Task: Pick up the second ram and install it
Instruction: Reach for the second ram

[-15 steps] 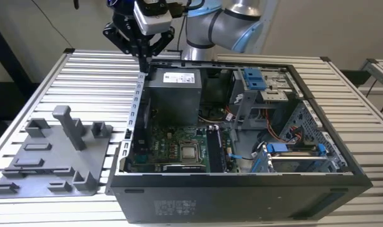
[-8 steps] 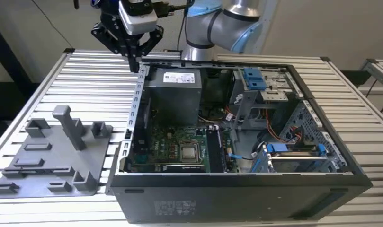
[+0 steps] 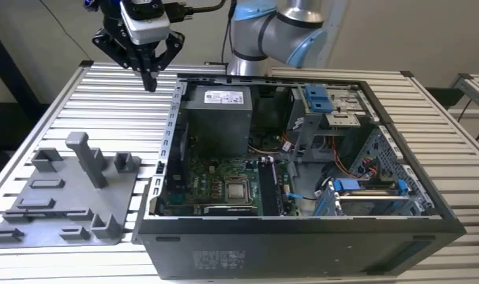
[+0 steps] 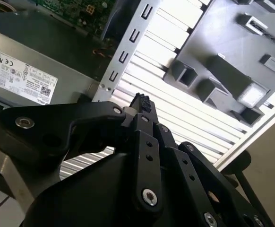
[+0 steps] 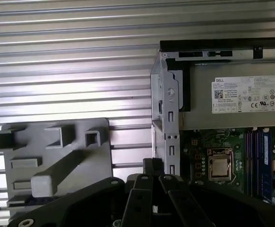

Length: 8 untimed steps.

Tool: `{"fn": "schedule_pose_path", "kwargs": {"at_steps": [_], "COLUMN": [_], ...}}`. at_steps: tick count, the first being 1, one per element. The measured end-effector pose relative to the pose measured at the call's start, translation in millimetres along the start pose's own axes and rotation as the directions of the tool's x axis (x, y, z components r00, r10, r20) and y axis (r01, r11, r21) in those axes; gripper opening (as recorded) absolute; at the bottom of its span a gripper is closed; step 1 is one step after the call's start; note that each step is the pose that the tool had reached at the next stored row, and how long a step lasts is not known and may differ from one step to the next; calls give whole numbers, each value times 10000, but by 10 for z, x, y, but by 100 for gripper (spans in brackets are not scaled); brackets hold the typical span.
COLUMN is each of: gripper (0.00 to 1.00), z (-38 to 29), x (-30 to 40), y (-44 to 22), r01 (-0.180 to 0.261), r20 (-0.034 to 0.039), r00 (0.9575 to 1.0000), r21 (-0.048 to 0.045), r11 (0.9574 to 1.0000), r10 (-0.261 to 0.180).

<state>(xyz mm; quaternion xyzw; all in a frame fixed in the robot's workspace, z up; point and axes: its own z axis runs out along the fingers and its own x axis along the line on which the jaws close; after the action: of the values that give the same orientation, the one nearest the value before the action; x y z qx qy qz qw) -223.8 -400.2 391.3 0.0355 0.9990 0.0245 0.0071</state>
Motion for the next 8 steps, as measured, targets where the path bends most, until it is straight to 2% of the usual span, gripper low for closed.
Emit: {"fn": "schedule_pose_path", "kwargs": {"at_steps": [8], "gripper": [11], "z": [0], "x": [238], "y": [-21], "r01": [-1], "r20": [0], "r00": [10000], "r21": [-4], "r11": [10000], "r10": [1]}}
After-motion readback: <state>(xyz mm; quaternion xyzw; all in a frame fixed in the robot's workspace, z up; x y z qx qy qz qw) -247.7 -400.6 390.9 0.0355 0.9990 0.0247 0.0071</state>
